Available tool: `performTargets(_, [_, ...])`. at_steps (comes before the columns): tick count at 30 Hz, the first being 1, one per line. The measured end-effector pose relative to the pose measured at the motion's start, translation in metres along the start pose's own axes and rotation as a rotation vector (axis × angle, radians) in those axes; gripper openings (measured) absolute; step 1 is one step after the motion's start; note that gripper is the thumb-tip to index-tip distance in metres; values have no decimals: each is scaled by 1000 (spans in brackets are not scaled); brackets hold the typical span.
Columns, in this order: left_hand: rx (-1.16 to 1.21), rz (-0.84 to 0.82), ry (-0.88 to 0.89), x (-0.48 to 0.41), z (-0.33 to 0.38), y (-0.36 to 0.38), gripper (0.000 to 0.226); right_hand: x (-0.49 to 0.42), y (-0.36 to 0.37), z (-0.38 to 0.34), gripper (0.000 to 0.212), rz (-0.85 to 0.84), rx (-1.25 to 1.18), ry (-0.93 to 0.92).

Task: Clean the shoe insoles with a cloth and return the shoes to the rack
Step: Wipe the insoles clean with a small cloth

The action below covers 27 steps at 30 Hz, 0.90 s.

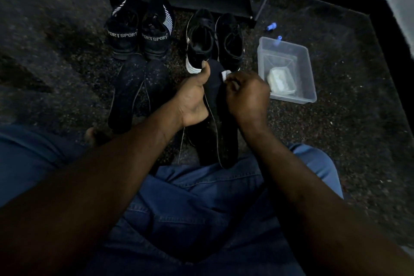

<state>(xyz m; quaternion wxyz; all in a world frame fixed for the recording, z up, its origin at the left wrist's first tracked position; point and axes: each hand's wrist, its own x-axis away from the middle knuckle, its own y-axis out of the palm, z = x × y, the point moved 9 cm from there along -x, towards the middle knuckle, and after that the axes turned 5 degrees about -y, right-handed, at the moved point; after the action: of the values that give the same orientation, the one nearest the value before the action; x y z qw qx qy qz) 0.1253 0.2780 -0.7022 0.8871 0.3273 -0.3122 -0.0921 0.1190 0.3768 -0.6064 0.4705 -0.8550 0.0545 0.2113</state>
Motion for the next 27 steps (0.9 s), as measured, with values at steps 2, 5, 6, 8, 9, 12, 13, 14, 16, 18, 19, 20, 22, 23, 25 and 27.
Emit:
performTargets(2, [16,-22,13,2,2,3,74,-1,-6,0,20,20,-16,-18])
performTargets(5, [16,11,-2,-1,2,-2,78,15,2,-24,19,-9,40,-152])
performTargets(6, [11,31,-16,-3,1,-6,79,23,9,-34,19,-44,44,-213])
performTargets(8, [-5,47,-22,-4,1,-12,82,36,19,-44,18,-110,13,-298])
performTargets(9, [4,52,-12,-4,3,-12,80,36,19,-44,19,-117,-1,-318])
performTargets(12, [44,18,-19,0,1,-4,74,24,4,-23,19,-24,-6,-239])
performTargets(13, [46,-4,-24,1,-1,-1,76,19,-1,-13,19,16,3,-180])
performTargets(14, [49,-22,-22,1,-1,2,76,15,-6,-6,19,45,7,-128])
performTargets(16, [45,-42,-19,3,-1,7,76,13,-7,-3,21,49,0,-89])
performTargets(18, [47,-25,-26,2,0,5,78,20,0,-18,22,-3,1,-166])
performTargets(19, [45,-6,-27,1,1,3,78,26,6,-29,22,-42,-5,-225])
performTargets(20, [40,15,-21,0,1,-1,78,33,11,-38,22,-82,-9,-281])
performTargets(22, [30,44,-4,0,4,-7,77,42,18,-47,25,-144,0,-359])
performTargets(23, [35,43,-1,0,5,-7,76,41,18,-45,27,-151,11,-379])
performTargets(25, [53,20,-3,0,5,-4,73,34,13,-33,27,-106,43,-358])
performTargets(27, [87,-4,11,-1,6,-1,68,24,4,-16,26,-31,68,-262])
